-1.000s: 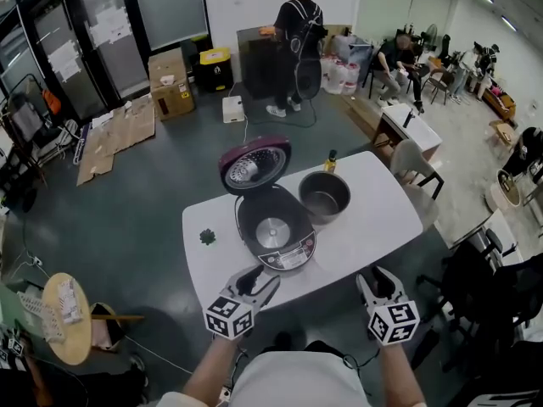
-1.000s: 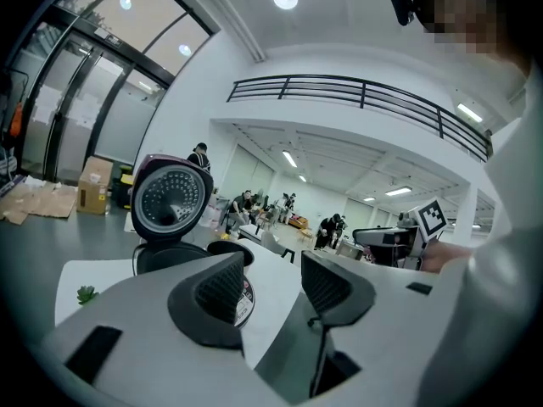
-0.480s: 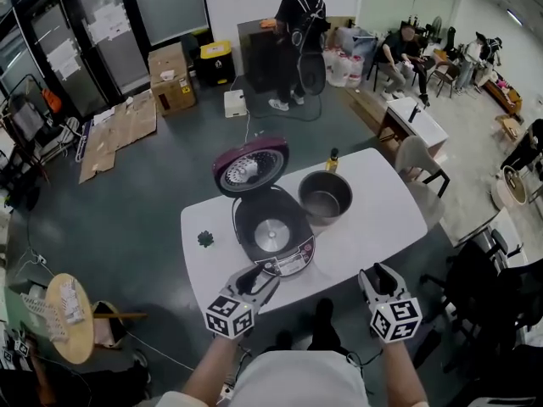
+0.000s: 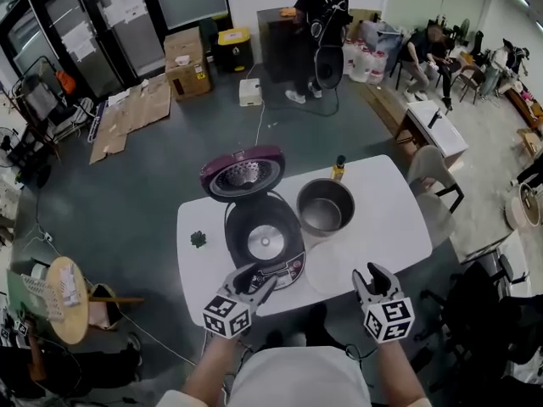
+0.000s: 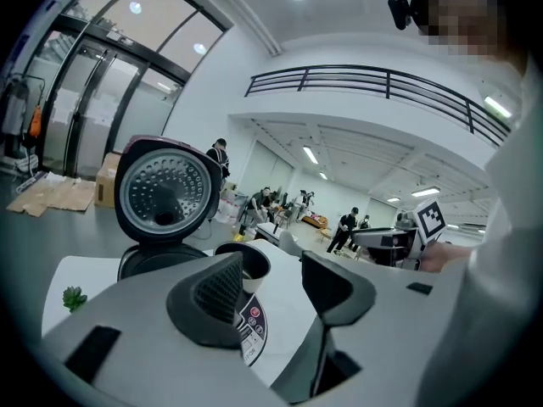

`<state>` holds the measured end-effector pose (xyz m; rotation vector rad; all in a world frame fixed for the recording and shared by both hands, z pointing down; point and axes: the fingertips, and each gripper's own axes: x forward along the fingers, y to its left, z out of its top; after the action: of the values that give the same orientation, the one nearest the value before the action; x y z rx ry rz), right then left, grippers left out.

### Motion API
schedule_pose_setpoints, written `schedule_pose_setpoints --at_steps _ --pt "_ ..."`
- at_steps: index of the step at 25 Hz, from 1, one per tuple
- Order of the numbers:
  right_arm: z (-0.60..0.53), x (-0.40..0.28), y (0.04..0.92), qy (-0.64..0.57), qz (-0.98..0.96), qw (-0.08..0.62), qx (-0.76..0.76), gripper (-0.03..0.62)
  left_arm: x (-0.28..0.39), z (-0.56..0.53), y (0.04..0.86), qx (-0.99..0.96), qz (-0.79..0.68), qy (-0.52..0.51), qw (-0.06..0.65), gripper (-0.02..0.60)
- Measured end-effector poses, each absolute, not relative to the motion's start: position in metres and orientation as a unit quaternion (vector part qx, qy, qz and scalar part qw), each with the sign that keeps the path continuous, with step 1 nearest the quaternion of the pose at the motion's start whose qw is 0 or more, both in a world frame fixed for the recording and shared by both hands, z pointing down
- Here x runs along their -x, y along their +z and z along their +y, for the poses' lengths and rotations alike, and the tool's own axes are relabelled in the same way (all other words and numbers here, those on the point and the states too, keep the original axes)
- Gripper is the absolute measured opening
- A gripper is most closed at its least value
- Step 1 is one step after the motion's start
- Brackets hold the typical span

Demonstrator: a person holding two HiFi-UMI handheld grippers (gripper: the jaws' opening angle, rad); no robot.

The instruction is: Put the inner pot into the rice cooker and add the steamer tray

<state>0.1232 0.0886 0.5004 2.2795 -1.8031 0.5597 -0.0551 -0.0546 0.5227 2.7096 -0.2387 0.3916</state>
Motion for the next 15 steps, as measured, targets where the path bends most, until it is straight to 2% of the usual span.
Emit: schedule_pose_setpoints --at_steps 15 --pt "0.042 -0.214 0.527 0.210 -0.674 0.115 -0.699 0.173 -0.035 -0.064 0.544 -0.949 -0.163 0.167 0.214 0.241"
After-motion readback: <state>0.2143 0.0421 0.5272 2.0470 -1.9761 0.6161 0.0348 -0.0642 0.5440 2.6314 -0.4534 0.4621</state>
